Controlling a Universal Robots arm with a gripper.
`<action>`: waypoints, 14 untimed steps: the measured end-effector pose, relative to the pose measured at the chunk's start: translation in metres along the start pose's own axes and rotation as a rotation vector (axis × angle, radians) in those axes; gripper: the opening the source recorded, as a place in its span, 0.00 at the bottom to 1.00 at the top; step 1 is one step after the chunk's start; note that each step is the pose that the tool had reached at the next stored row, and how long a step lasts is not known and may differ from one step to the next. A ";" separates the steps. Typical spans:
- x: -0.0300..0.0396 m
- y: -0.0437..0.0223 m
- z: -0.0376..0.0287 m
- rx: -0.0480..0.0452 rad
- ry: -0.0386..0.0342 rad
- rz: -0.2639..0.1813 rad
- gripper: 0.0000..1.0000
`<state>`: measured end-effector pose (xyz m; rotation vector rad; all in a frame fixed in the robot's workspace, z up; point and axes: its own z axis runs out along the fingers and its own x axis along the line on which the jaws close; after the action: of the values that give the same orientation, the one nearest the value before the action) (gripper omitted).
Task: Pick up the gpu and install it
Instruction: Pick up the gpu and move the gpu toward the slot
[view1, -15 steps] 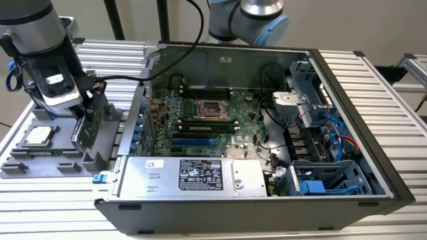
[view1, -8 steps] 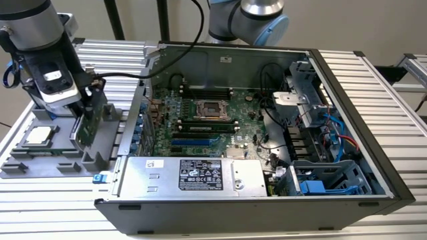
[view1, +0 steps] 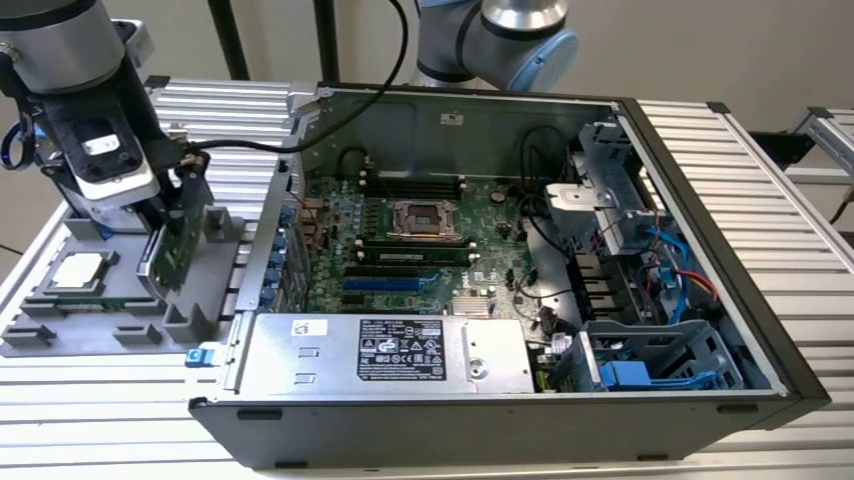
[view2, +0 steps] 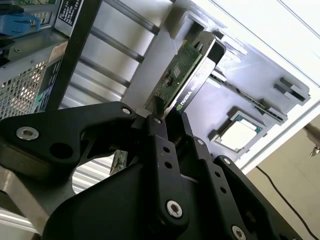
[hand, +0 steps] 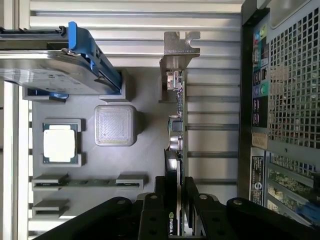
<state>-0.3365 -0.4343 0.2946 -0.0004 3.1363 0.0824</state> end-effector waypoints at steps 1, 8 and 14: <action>0.0000 0.0000 -0.0006 0.0000 0.0000 0.000 0.00; 0.0000 0.0002 -0.0048 0.0000 0.0001 0.000 0.00; 0.0000 0.0004 -0.0076 0.0000 0.0000 0.000 0.00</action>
<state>-0.3365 -0.4343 0.3022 -0.0003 3.1363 0.0823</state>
